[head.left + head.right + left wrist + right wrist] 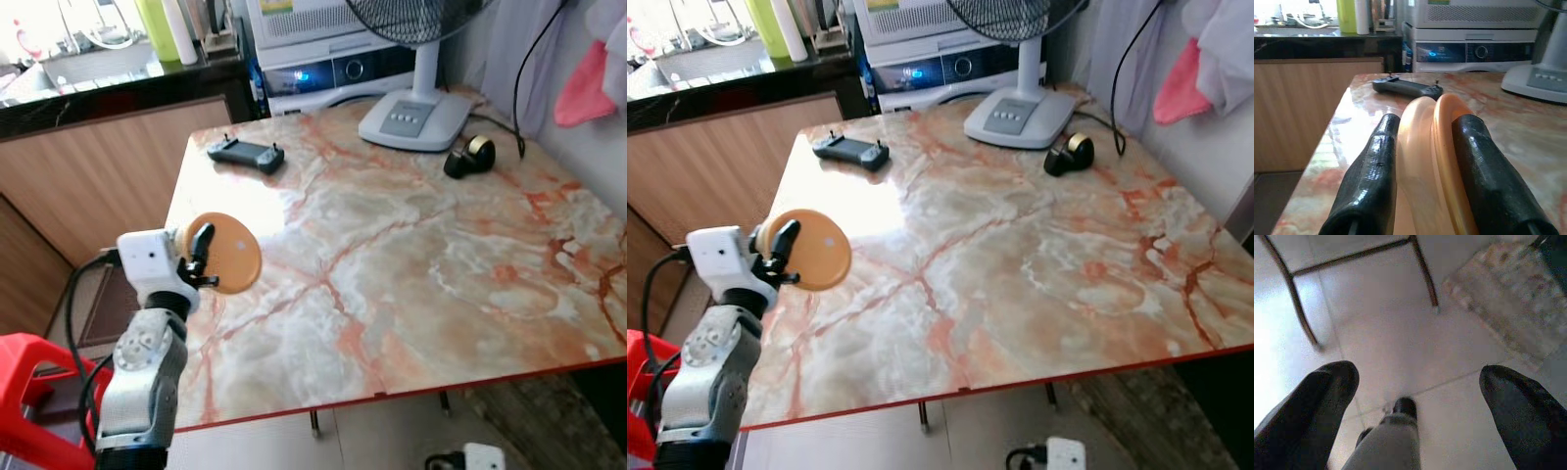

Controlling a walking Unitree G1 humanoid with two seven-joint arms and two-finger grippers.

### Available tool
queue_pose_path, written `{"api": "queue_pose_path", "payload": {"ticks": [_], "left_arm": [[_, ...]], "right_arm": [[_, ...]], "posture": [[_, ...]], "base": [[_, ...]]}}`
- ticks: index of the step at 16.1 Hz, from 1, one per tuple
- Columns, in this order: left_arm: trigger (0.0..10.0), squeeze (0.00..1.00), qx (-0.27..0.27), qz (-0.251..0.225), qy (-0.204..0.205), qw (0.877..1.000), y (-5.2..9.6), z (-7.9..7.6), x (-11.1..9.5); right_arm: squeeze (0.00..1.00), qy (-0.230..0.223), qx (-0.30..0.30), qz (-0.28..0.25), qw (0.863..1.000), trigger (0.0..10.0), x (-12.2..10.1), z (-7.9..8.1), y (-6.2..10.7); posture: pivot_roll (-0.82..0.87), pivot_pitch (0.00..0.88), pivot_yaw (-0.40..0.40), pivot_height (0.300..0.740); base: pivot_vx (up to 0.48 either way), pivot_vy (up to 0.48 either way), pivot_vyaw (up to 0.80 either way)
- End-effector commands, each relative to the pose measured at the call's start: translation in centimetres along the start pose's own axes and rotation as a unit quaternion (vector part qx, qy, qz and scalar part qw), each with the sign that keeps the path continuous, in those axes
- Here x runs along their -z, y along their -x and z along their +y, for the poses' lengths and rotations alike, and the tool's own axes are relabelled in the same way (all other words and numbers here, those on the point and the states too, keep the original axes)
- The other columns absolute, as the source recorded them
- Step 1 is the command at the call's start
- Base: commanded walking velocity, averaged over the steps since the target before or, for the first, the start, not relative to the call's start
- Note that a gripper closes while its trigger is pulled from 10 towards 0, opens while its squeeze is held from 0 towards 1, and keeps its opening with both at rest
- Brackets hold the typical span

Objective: Restocking fridge

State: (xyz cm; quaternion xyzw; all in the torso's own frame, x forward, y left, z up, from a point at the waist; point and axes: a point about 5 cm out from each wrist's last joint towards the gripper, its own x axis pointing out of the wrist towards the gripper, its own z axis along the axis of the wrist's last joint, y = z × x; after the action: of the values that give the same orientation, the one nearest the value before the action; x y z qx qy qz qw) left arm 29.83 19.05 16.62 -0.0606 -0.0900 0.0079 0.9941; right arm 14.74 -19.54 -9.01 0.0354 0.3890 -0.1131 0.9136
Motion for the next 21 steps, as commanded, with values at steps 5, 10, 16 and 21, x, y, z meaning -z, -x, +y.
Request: {"api": "queue_pose_path", "payload": {"ticks": [5, 10, 16, 21], "left_arm": [[10.0, 0.0, 0.01, -0.021, -0.007, 1.0, 0.1, -0.7, -0.7], [10.0, 0.0, 0.013, -0.021, -0.001, 1.0, 0.7, -1.2, -0.6], [10.0, 0.0, 0.011, -0.023, 0.005, 1.0, 0.8, -1.5, -0.6], [10.0, 0.0, 0.023, -0.019, 0.004, 1.0, 1.0, -1.7, -0.5]], "right_arm": [[0.0, 0.055, 0.002, 0.003, 0.998, 10.0, -0.1, -1.0, 0.0], [0.0, 0.037, 0.009, 0.041, 0.998, 10.0, 0.7, -1.4, 0.1], [0.0, 0.046, -0.006, 0.06, 0.997, 10.0, 0.8, -1.5, 0.0], [0.0, 0.045, -0.008, 0.068, 0.997, 10.0, 1.2, -1.6, 0.1]], "posture": [[0.03, 0.049, 0.108, 0.74], [0.03, 0.047, 0.09, 0.74], [0.02, 0.039, 0.078, 0.74], [0.02, 0.027, 0.079, 0.74]], "base": [[0.0, 0.0, 0.0], [0.0, 0.0, 0.0], [0.0, 0.0, -0.62], [0.0, 0.0, -0.78]]}}
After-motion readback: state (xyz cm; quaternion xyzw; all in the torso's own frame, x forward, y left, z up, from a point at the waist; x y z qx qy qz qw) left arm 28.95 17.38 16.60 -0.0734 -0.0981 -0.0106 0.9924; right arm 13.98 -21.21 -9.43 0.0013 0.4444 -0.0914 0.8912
